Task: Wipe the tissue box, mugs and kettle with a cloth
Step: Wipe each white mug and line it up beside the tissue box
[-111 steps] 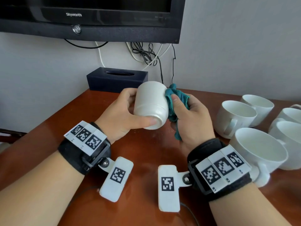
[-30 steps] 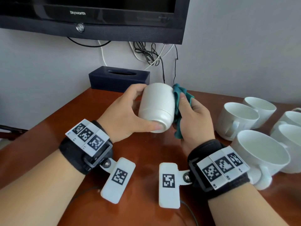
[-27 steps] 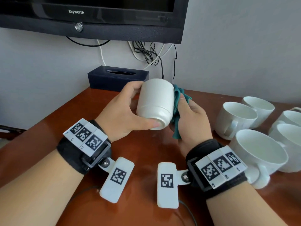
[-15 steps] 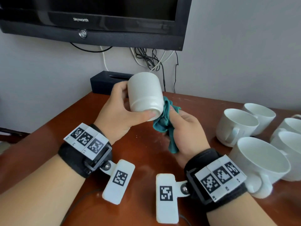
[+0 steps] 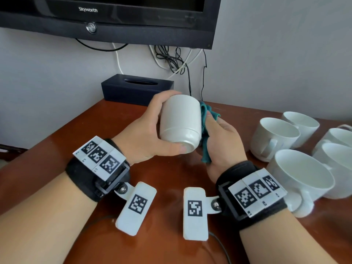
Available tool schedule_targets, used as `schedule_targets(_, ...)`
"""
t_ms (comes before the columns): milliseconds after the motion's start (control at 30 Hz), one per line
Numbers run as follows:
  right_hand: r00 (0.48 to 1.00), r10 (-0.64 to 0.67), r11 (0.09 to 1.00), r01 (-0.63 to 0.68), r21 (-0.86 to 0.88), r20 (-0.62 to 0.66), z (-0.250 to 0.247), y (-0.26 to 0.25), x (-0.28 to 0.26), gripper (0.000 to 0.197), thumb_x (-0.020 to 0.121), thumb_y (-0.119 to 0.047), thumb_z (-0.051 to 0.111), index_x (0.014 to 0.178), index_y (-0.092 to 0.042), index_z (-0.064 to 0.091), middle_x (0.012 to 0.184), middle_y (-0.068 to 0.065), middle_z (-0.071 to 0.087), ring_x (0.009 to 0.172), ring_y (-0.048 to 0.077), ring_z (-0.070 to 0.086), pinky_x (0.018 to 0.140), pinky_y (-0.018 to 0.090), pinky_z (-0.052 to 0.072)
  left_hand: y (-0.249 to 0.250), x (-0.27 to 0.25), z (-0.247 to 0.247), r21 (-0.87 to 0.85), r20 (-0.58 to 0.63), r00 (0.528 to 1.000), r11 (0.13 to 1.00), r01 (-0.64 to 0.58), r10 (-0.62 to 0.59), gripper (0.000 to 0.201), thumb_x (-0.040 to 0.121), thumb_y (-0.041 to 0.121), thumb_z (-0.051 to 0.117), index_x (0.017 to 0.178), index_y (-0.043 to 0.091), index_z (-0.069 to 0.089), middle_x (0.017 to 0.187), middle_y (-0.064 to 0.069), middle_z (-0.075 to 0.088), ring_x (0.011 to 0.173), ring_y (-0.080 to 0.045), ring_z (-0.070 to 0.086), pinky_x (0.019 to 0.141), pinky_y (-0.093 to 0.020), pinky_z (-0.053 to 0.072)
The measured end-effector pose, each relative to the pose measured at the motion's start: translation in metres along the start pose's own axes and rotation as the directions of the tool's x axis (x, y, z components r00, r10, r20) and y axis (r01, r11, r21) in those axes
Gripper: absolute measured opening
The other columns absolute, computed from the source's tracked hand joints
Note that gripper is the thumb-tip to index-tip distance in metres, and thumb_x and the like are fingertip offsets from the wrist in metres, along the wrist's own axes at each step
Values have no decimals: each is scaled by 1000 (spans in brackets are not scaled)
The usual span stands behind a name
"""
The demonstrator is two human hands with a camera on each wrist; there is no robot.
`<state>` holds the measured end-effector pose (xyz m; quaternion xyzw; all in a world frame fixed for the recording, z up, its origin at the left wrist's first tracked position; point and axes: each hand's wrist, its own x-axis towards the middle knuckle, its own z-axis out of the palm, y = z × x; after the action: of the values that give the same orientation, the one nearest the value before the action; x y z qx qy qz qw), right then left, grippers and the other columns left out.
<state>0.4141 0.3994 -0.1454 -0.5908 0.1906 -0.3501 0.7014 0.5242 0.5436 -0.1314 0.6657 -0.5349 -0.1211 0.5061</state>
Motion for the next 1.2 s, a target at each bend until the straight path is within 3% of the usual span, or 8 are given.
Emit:
schedule_targets(233, 998, -35, 999, 36, -24, 49, -6, -1, 1, 33, 97, -40, 61, 82, -13, 73, 71, 9, 58, 59, 18, 48, 56, 30, 39, -3, 0, 2, -133, -192, 981, 991, 15, -40, 102, 63, 43, 90, 145, 55, 30, 143, 7, 46, 124, -17, 59, 104, -50, 55)
schedule_targets(400, 998, -56, 998, 56, 13, -3, -11, -3, 2, 29, 104, -31, 60, 87, -9, 70, 74, 12, 51, 52, 17, 40, 47, 28, 32, -6, 0, 4, -190, -229, 968, 980, 57, -101, 101, 62, 44, 90, 142, 56, 29, 141, 3, 49, 121, -18, 62, 104, -52, 54)
schedule_targets(567, 964, 186, 976, -159, 152, -189, -22, -4, 12, 22, 105, -32, 57, 97, -16, 70, 69, 7, 54, 46, 12, 45, 39, 24, 34, -4, 2, 7, -398, -225, 968, 917, 15, -113, 98, 70, 35, 84, 150, 41, 28, 141, 0, 51, 128, -22, 58, 114, -53, 46)
schedule_targets(733, 905, 394, 808, -423, 411, 159, -8, -2, 7, 24, 106, -29, 50, 107, -13, 69, 77, 4, 62, 53, 12, 43, 41, 23, 34, 0, 2, 14, -535, -167, 978, 845, 13, -121, 99, 70, 31, 82, 154, 33, 29, 140, -3, 53, 128, -21, 59, 111, -41, 49)
schedule_targets(900, 927, 297, 737, -375, 562, 230, -12, -10, 7, 28, 105, -33, 47, 96, -12, 63, 75, 4, 56, 57, 14, 39, 49, 26, 27, -6, 2, 3, -259, -176, 978, 964, 64, -112, 97, 64, 42, 90, 148, 36, 42, 141, 7, 59, 131, -15, 58, 114, -48, 46)
schedule_targets(1000, 934, 277, 713, -357, 603, 225, -15, -12, 8, 33, 105, -37, 47, 93, -10, 62, 70, 5, 49, 56, 15, 34, 58, 29, 19, -11, 2, -1, -74, -151, 981, 991, 108, -119, 107, 64, 49, 93, 153, 45, 35, 144, 14, 56, 134, -11, 55, 116, -52, 43)
schedule_targets(1100, 938, 267, 720, -347, 602, 221, -14, -11, 11, 31, 104, -36, 50, 105, -8, 63, 70, 5, 51, 56, 15, 37, 52, 27, 26, -10, 2, -4, 25, -89, 987, 991, 133, -131, 114, 64, 48, 92, 152, 61, 20, 147, 15, 50, 134, -8, 54, 117, -51, 42)
schedule_targets(1200, 950, 237, 756, -311, 576, 203, -13, -5, 13, 29, 105, -32, 51, 121, -10, 59, 74, 4, 55, 56, 13, 41, 47, 26, 31, -8, 2, -7, 161, -46, 988, 975, 155, -149, 112, 62, 56, 87, 151, 58, 19, 147, 21, 45, 135, -4, 50, 115, -49, 45)
